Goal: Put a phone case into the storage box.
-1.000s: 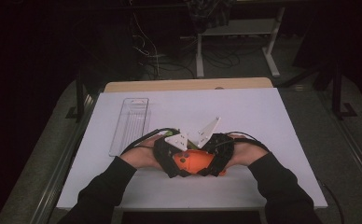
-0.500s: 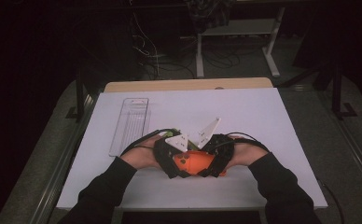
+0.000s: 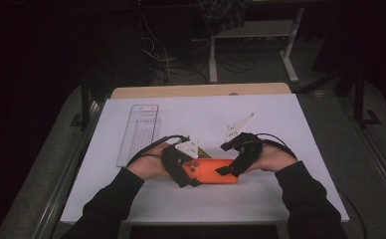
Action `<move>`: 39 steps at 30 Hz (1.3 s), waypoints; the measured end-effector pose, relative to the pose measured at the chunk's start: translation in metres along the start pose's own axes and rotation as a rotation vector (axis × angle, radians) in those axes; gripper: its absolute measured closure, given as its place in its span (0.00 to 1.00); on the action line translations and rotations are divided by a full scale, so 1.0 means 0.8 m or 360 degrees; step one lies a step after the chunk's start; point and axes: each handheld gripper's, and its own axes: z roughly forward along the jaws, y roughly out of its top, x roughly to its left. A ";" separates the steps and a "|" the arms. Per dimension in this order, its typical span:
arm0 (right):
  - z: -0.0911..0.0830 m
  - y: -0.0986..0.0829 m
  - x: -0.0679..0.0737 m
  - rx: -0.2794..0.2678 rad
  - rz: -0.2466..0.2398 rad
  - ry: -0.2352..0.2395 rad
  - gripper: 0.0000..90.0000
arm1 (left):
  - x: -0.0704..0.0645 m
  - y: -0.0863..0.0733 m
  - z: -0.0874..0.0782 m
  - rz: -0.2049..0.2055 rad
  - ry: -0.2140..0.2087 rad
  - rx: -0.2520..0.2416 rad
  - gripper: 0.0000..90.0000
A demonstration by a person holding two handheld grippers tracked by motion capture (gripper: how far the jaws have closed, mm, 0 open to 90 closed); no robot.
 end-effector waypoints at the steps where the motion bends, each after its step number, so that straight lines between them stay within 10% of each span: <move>1: -0.002 -0.001 -0.002 -0.0012 0.0013 -0.0011 0.13 | 0.000 -0.001 0.000 -0.0012 0.0013 0.0001 0.18; 11: -0.021 -0.019 -0.009 -0.0071 0.0334 -0.0188 0.10 | 0.004 -0.006 -0.006 -0.0128 0.0139 -0.0009 0.18; 28: -0.027 -0.057 -0.009 -0.0133 0.0634 -0.0546 0.14 | 0.010 -0.007 -0.016 -0.0451 0.0423 -0.0025 0.18; 39: 0.001 -0.070 0.004 -0.0219 0.0648 -0.0606 0.09 | 0.013 -0.011 -0.012 -0.0530 0.0509 0.0024 0.18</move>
